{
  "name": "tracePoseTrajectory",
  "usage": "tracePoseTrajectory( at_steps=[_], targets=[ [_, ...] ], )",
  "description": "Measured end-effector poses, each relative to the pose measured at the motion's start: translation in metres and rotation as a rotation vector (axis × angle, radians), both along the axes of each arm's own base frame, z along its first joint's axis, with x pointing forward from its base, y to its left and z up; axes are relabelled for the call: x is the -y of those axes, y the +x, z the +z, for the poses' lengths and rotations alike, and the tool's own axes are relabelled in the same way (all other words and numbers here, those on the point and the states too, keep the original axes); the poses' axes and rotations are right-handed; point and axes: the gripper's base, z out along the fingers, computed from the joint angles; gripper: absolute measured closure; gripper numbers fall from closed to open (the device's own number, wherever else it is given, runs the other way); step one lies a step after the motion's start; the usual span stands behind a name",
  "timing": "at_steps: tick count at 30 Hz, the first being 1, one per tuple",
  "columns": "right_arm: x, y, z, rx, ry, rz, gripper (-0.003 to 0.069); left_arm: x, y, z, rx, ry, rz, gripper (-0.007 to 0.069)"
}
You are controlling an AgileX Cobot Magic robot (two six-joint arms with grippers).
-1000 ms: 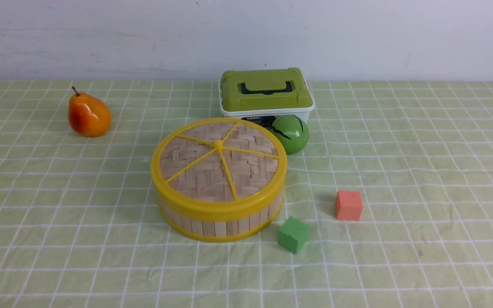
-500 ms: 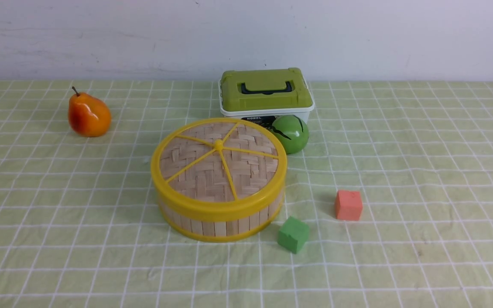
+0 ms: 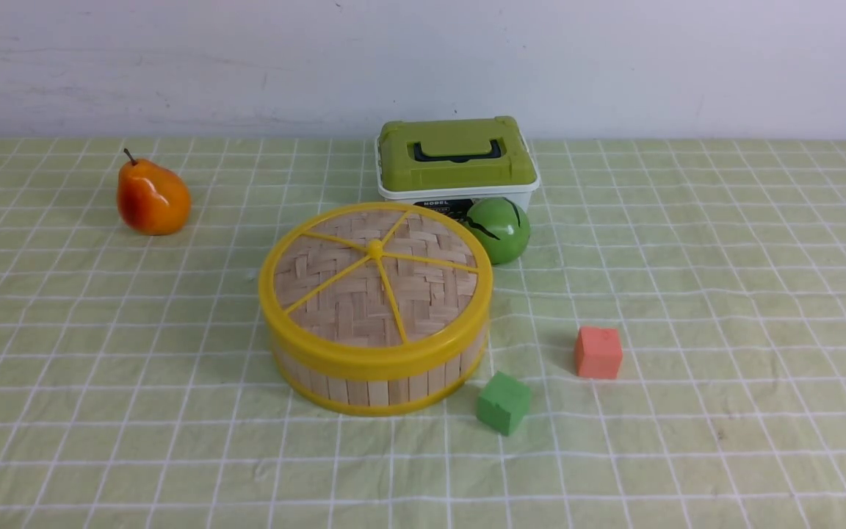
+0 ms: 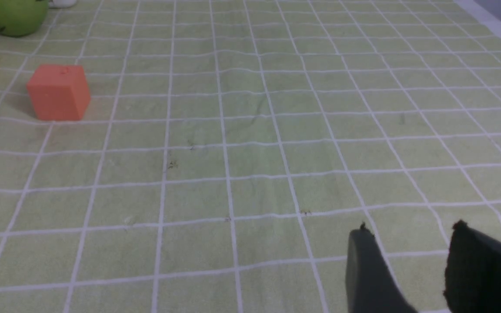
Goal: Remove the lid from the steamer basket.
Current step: Use the left arm to lift the lid of the steamer
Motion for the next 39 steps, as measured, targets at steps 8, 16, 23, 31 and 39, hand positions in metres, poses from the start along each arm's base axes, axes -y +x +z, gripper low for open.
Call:
tracePoseTrajectory(
  at_steps=[8,16,23,31,39],
  targets=[
    [0.0,0.0,0.0,0.0,0.0,0.0,0.0418,0.005,-0.007,0.058,0.652,0.016,-0.051,0.0591],
    [0.0,0.0,0.0,0.0,0.0,0.0,0.0418,0.006,-0.029,0.086,1.032,-0.225,-0.152,0.0585],
    [0.0,0.0,0.0,0.0,0.0,0.0,0.0418,0.002,-0.027,0.165,0.793,-0.426,-0.111,0.0585],
    [0.0,0.0,0.0,0.0,0.0,0.0,0.0418,0.001,0.062,0.226,0.069,-0.223,0.033,0.0585],
    [0.0,0.0,0.0,0.0,0.0,0.0,0.0418,0.008,0.177,0.229,-0.484,-0.25,0.053,0.0585]
  ],
)
